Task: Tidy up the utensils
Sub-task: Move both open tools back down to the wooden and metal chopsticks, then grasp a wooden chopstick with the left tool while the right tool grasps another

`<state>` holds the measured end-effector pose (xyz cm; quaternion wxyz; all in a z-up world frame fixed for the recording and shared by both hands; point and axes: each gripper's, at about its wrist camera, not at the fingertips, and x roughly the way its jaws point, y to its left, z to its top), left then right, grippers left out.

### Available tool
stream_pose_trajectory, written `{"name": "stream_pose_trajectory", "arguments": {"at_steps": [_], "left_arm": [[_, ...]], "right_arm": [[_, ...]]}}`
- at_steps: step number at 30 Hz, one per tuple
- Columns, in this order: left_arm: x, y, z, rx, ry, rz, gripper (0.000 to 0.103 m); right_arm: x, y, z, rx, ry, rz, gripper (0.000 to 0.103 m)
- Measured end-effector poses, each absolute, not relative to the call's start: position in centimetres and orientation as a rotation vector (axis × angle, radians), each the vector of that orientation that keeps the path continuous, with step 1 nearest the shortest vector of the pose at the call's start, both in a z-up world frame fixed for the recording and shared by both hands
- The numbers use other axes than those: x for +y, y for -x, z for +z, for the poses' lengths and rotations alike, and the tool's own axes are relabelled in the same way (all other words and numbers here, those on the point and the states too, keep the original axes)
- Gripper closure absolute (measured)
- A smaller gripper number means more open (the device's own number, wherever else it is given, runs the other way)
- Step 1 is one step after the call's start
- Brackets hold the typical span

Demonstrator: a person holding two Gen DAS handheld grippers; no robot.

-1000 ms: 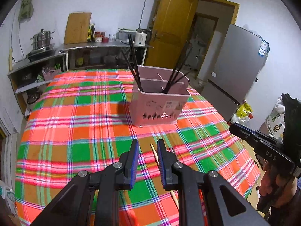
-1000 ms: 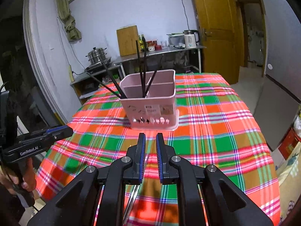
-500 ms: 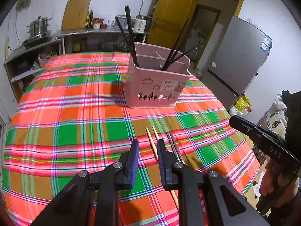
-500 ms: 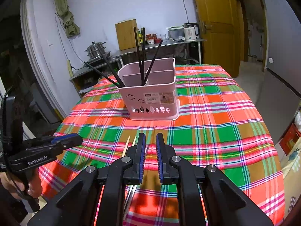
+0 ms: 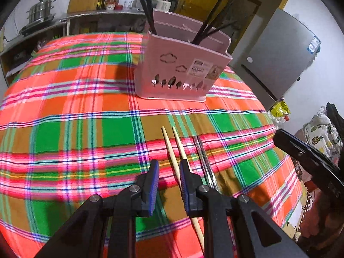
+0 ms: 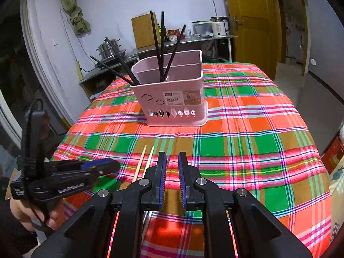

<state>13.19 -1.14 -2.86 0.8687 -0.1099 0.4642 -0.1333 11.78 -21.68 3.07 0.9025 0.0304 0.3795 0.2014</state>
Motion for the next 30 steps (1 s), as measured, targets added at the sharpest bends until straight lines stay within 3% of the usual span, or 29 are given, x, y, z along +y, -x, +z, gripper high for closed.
{"name": "stream_pose_trajectory", "arguments": {"at_steps": [19, 23, 30], "left_arm": [[-3.5, -15.2, -5.5, 1.028, 0.148, -0.228, 0.084], [-3.7, -15.1, -5.5, 1.026, 0.106, -0.203, 0.094], [-0.8, -14.4, -5.5, 1.026, 0.132, -0.149, 0.099]], "right_arm": [[-22.7, -12.3, 2.3, 0.806, -0.088, 0.408, 0.092], [-22.7, -12.2, 2.3, 0.806, -0.092, 0.407, 0.092], [-21.8, -12.1, 2.1, 0.816, -0.084, 0.435, 0.092]]}}
